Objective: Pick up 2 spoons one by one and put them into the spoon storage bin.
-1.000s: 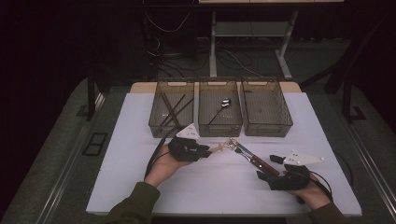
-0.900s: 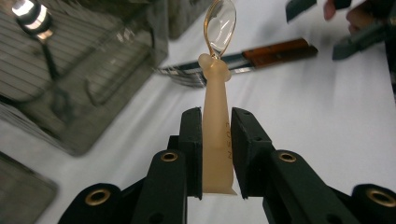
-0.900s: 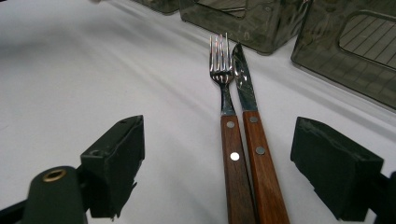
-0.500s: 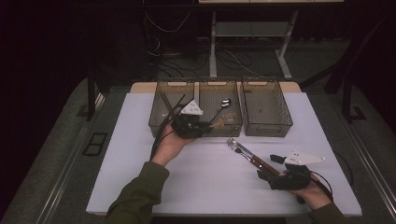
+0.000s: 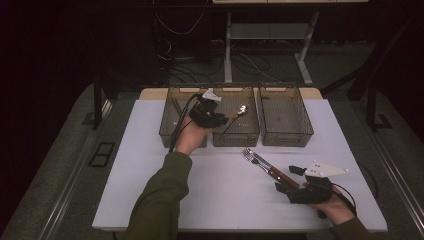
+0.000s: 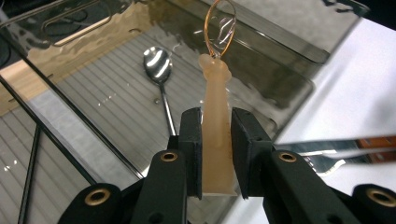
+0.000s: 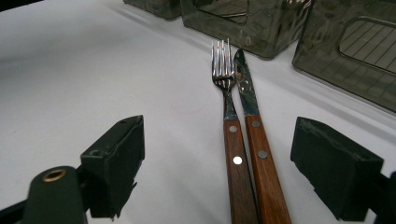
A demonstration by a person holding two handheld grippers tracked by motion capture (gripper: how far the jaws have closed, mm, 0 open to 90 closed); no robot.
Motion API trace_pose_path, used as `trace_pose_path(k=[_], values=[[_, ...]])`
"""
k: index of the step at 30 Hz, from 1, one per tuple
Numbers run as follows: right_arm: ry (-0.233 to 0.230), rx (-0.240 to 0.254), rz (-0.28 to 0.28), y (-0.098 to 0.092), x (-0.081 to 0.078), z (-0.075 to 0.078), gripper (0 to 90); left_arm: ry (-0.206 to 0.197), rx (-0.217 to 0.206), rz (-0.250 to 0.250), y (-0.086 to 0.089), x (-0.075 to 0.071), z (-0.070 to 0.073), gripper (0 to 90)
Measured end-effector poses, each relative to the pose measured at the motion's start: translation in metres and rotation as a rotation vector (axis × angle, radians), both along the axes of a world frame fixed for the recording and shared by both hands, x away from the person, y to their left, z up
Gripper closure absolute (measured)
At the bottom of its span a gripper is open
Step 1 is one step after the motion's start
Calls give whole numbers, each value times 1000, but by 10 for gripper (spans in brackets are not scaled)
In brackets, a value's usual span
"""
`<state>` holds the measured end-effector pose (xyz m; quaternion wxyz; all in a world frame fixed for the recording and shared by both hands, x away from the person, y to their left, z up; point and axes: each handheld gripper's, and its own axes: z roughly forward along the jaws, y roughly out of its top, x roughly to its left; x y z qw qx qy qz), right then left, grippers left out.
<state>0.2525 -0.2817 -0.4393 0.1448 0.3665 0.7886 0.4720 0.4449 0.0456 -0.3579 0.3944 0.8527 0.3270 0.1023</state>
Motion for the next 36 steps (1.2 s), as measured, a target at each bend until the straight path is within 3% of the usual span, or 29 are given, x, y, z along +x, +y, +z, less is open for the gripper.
trace_pose_path(k=[5,6,8,13,14,16,18,20,22,25,28,32,36], values=[[-3,-2,3,0,-1,1,178,51,36,47,-10,14,-7,739],[-5,-1,5,0,-1,1,178,62,27,67,-13,15,-9,739],[-6,0,6,0,-1,1,178,76,69,65,-17,19,-11,739],[-9,0,14,0,-2,2,178,93,121,68,-26,22,-22,738],[-11,0,14,0,-2,2,178,105,104,95,-29,21,-25,738],[-12,-1,14,0,-2,2,178,120,123,87,-30,21,-27,736],[-11,0,15,0,-1,2,179,136,95,90,-32,21,-29,728],[-11,0,16,0,-1,1,178,122,112,85,-31,21,-28,704],[-11,-2,15,0,-1,2,178,110,93,84,-31,21,-28,645],[-10,-2,15,0,-1,2,178,83,123,52,-27,22,-24,591],[-9,-4,15,0,-1,1,178,46,96,32,-25,20,-21,549],[-10,-8,13,0,-1,1,178,34,38,27,-21,14,-17,494],[-10,-10,11,0,-1,1,178,22,9,6,-14,9,-14,455]])
